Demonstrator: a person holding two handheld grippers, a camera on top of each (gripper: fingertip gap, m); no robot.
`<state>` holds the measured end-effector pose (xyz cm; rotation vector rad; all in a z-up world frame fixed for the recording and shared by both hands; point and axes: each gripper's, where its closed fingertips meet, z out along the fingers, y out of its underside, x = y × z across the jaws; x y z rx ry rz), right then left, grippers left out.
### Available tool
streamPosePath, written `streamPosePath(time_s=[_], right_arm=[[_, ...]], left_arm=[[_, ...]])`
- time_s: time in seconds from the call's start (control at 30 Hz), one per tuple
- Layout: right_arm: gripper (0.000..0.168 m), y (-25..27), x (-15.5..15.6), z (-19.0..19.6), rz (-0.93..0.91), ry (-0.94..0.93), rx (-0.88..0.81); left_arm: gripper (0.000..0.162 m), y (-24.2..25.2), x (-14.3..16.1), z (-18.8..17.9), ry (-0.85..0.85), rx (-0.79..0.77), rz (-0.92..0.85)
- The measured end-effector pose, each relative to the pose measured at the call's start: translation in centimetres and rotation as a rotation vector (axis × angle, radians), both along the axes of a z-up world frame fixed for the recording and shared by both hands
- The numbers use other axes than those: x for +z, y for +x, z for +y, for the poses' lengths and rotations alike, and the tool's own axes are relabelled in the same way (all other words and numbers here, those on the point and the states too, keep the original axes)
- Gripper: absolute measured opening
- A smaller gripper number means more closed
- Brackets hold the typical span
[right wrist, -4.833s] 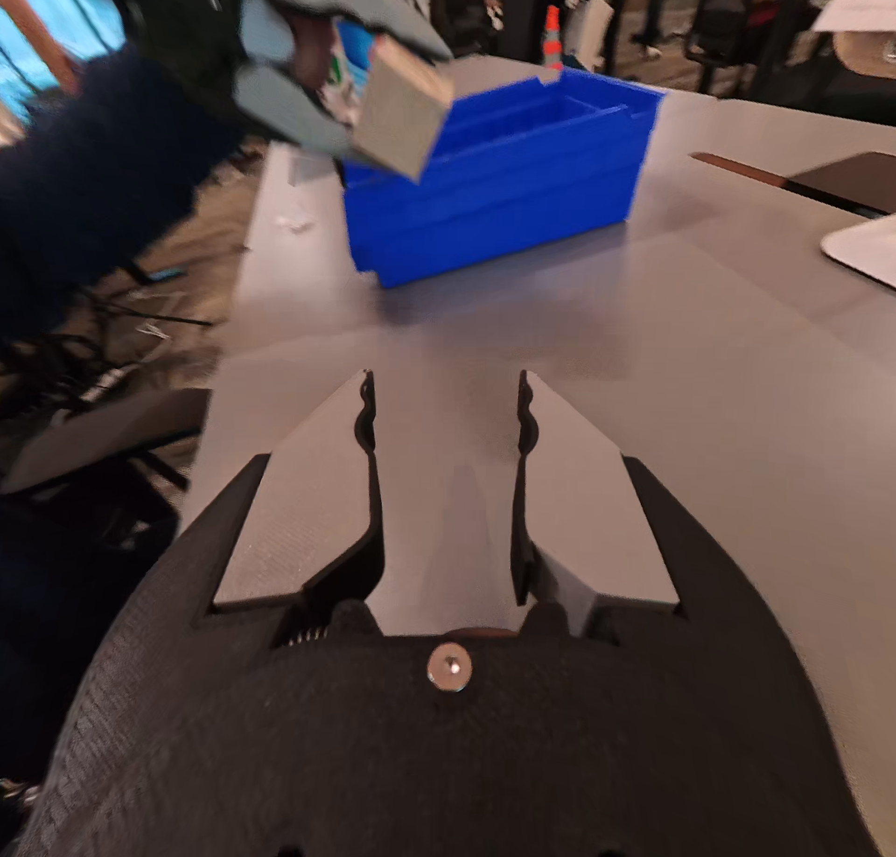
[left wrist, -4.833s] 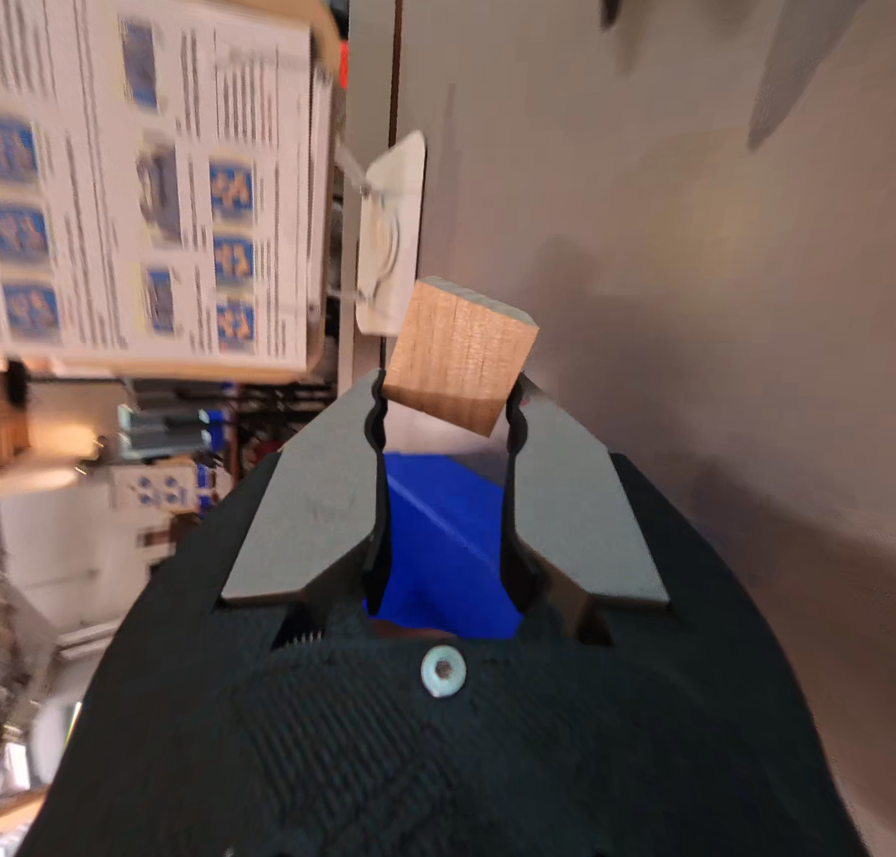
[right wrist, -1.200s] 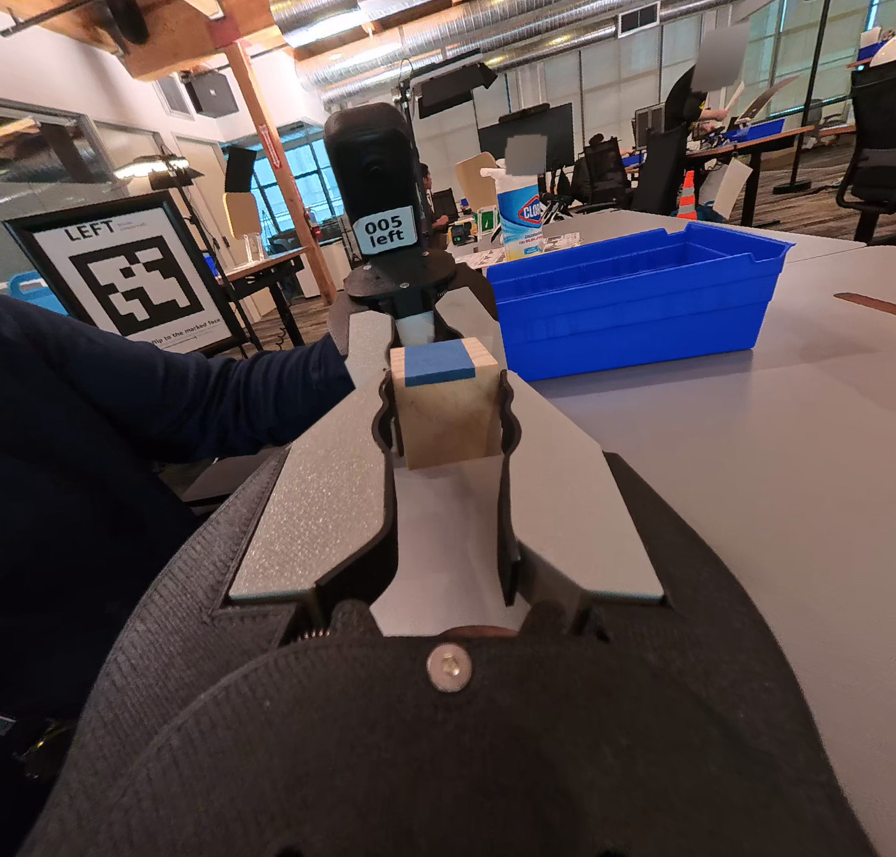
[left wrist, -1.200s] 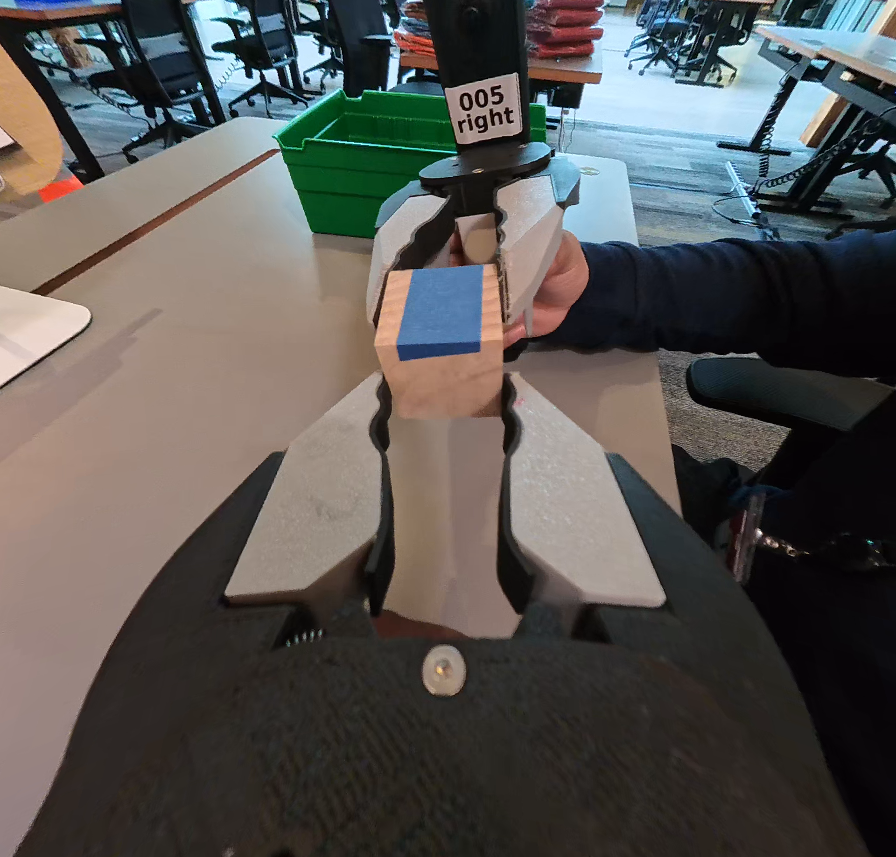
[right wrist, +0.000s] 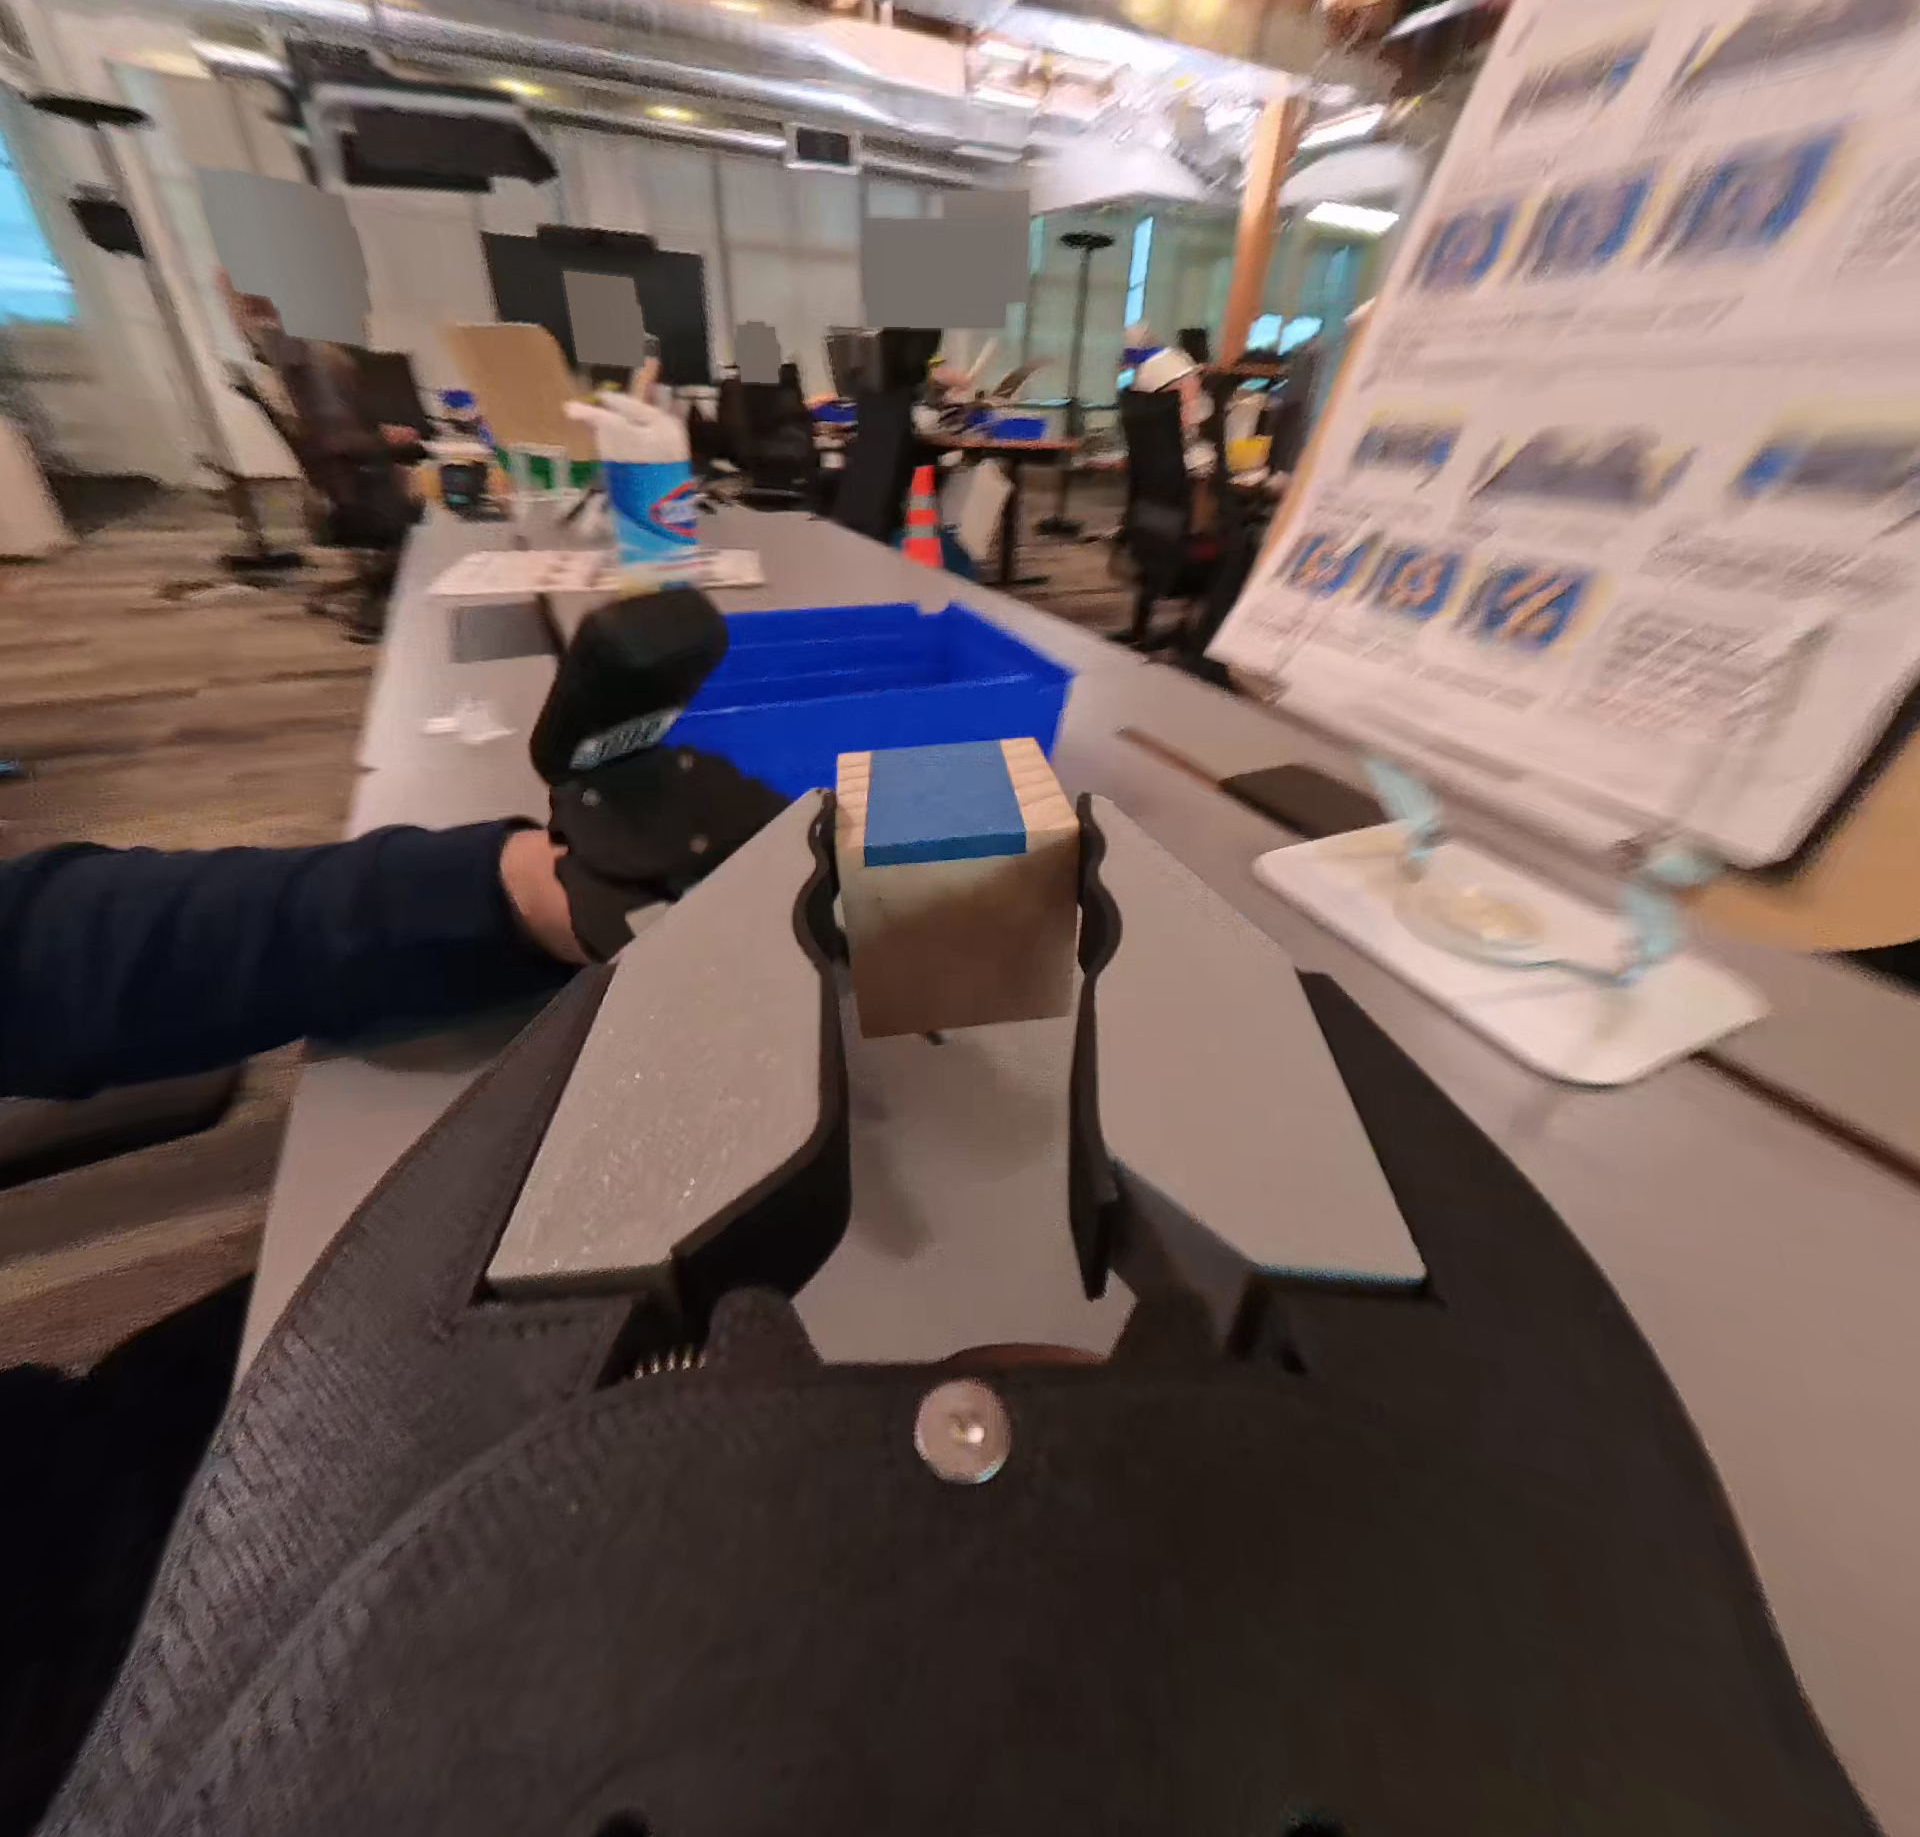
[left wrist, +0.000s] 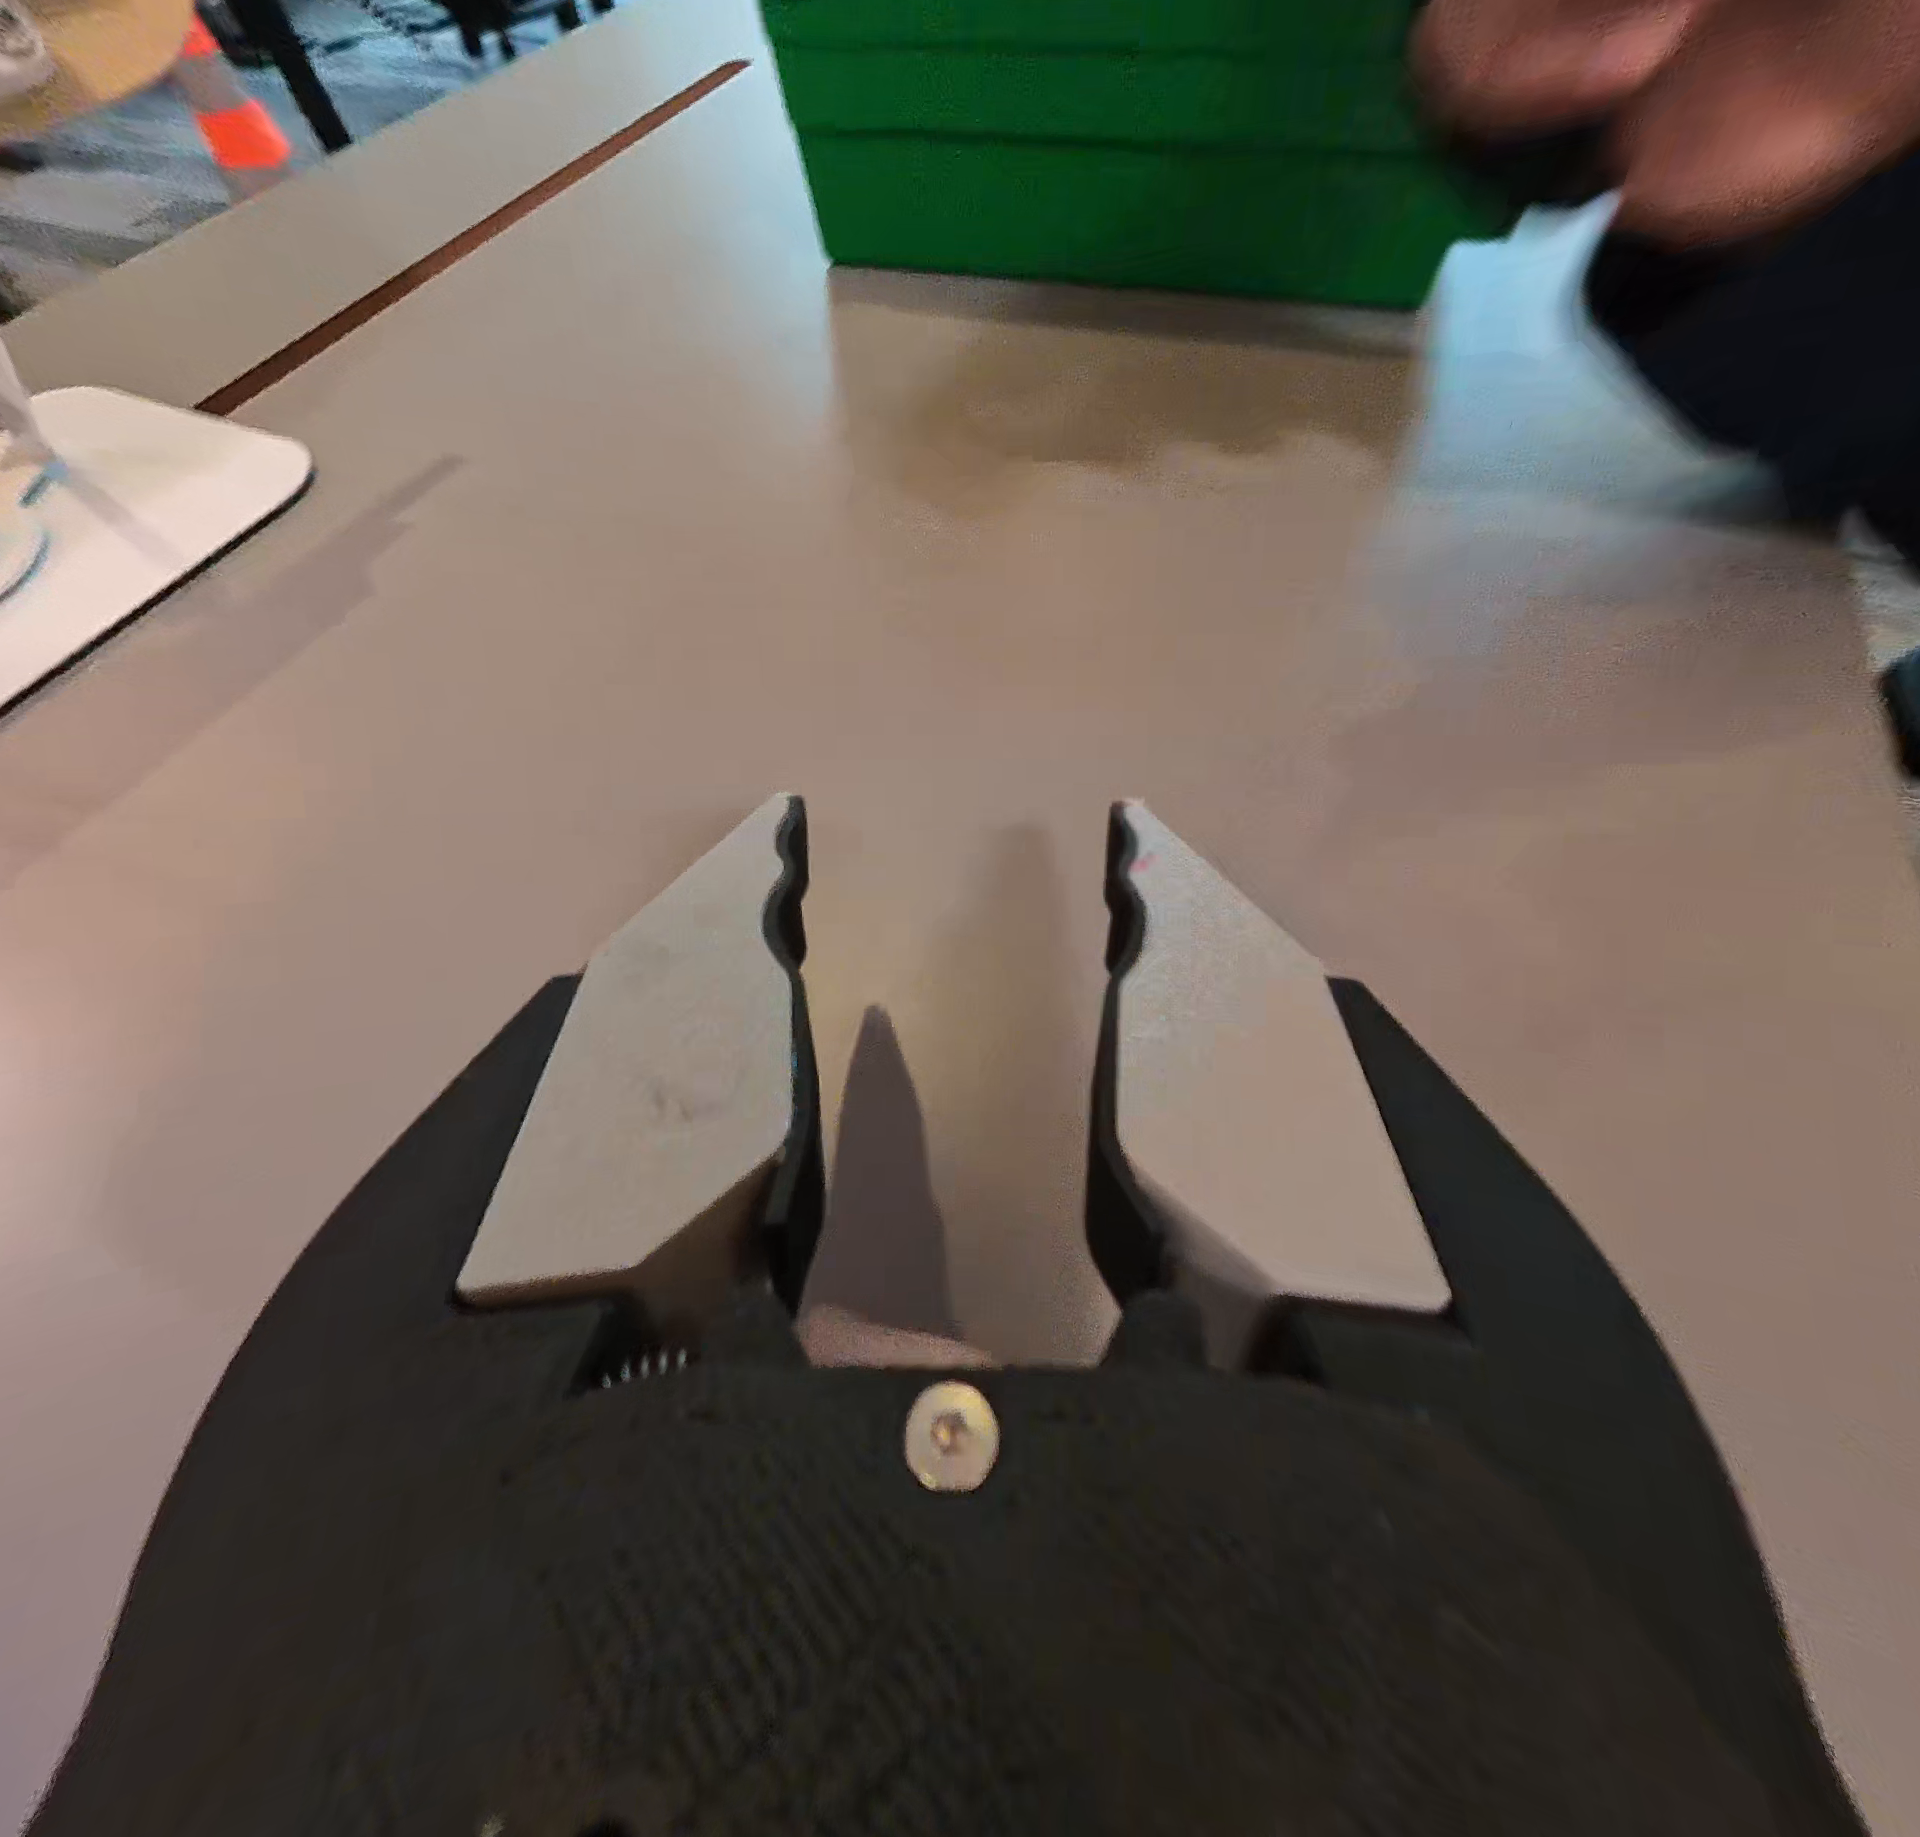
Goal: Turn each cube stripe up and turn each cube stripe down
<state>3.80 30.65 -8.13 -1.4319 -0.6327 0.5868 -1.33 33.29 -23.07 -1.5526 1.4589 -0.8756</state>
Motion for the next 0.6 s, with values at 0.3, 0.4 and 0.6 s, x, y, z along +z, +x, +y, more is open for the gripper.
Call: streamPosePath(time_s=[0.3, 0.4, 0.6], right_arm=[[0.043, 28.2, 0.5, -1.8, -0.115, -0.255, -0.763], [0.043, 32.9, -8.0, -0.5, -0.203, -0.511, -0.788], [0.043, 33.4, -14.6, 2.0, -0.265, -0.664, -0.711]], left_arm=[[0.048, 0.8, 0.3, 1.8, 0.081, 0.123, 0.019], [0.045, 0.6, 0.6, 2.0, 0.178, 0.137, 0.014], [0.041, 0.4, 0.6, 2.3, 0.199, 0.166, -0.009]])
